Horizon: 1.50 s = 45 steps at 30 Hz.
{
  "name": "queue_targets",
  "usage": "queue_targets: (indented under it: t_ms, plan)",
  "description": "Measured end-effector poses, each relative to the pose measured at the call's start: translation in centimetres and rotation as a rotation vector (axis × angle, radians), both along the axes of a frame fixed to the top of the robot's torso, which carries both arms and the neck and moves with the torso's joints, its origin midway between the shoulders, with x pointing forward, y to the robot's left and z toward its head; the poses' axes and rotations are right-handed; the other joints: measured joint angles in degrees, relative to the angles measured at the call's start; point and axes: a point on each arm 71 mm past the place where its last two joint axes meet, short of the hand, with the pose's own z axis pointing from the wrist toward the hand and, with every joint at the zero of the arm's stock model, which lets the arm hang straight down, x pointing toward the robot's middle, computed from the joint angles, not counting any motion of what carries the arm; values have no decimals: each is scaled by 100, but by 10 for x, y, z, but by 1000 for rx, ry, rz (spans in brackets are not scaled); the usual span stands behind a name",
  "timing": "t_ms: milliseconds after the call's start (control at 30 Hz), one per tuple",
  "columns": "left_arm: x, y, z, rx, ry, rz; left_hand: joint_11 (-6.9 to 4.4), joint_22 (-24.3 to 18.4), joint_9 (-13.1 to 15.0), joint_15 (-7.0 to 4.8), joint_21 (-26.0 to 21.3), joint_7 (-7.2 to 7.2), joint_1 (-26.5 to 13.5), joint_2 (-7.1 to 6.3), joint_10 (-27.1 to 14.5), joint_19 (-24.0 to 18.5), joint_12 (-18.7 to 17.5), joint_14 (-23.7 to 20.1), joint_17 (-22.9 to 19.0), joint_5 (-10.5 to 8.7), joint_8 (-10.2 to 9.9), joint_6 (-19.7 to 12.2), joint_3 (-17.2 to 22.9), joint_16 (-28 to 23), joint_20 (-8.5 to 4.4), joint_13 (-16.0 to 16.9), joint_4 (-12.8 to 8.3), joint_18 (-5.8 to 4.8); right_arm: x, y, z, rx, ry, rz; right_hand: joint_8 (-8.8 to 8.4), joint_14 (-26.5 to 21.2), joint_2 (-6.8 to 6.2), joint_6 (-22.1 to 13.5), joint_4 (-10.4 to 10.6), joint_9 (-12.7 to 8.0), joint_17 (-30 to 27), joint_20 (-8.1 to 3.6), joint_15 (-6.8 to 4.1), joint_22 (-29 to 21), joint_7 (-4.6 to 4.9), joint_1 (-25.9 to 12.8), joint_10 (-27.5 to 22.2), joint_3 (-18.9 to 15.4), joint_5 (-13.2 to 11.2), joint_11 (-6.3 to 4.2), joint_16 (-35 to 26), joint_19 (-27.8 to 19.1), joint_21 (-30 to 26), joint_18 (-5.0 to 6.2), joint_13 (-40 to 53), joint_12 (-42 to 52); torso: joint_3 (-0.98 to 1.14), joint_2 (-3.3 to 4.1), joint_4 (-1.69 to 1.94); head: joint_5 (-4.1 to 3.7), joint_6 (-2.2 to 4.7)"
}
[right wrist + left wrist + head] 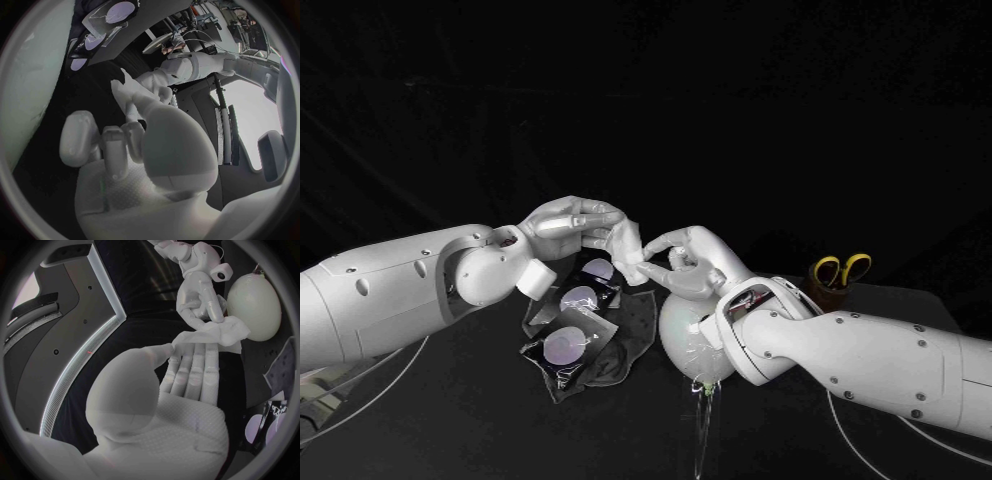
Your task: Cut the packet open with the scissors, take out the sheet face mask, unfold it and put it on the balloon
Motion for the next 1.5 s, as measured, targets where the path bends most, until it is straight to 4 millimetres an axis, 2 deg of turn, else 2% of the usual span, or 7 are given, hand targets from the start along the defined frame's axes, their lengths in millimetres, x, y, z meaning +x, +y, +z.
queue_targets:
  t_ms: [500,800,1033,1133,1300,1367,1500]
  plan:
    - [0,-1,0,1,0,-1,1,0,1,22,1,-9,4,4,1,0,0,17,-9,-5,20,-9,0,0,0,0,0,-4,2,8,-2,-8,15,19,-117,1,-19,-130,63,-79,-5,52,46,3,109,-19,-11,-63,0,71,5,-52,-89,-1,3,-113,-4,2,8,-13,-23]
    - [0,-1,0,1,0,-1,2,2,1,23,1,-9,4,4,1,0,0,16,-9,9,19,-10,0,-22,0,0,0,-5,2,10,-2,-7,23,23,-144,1,-23,-152,63,-87,-3,71,80,3,95,-23,5,-63,0,88,4,-71,-89,-1,1,-113,-4,2,4,-4,-26]
    - [0,-1,0,2,0,-1,2,2,1,24,1,-10,4,4,2,0,0,15,-9,9,15,-10,0,-22,0,0,0,-7,3,10,-3,-2,27,19,-93,1,221,16,115,-78,0,100,81,-2,3,-11,5,-11,0,88,1,-42,39,-2,0,-68,-1,2,1,-3,-29]
    - [0,-1,0,2,-1,-2,2,2,1,24,1,-10,4,4,2,0,0,15,-9,9,12,-11,0,-22,0,0,0,-7,4,9,-3,2,29,18,-65,1,380,80,224,-63,0,101,81,-1,-11,-58,5,3,0,88,0,-35,85,-2,11,-43,-1,2,1,-3,-31]
    - [0,-1,0,6,-2,-2,2,0,2,24,1,-11,3,4,2,0,0,15,-9,8,10,-11,0,-22,0,0,0,-12,3,6,-3,9,34,20,-64,0,508,80,409,-62,0,81,81,0,-11,-159,-15,-35,0,68,-6,-15,88,-1,16,-43,-1,3,2,-2,-34]
    - [0,0,0,8,-3,-1,2,0,2,24,1,-11,3,3,2,0,0,15,-9,8,10,-12,0,-22,0,0,0,-43,3,5,-3,11,37,23,-79,0,535,49,503,-71,0,81,81,1,20,-189,-15,-74,0,68,-15,-15,47,-1,18,-47,-1,3,2,5,-35]
    - [0,0,0,12,-4,-1,3,-1,2,25,1,-7,-2,-2,3,0,0,14,-9,1,9,-7,0,-22,0,0,0,-45,3,3,-3,12,44,31,-155,0,440,-80,559,-108,-2,81,81,2,63,-280,-15,-152,0,68,2,-15,0,-1,9,-91,-1,3,1,11,-35]
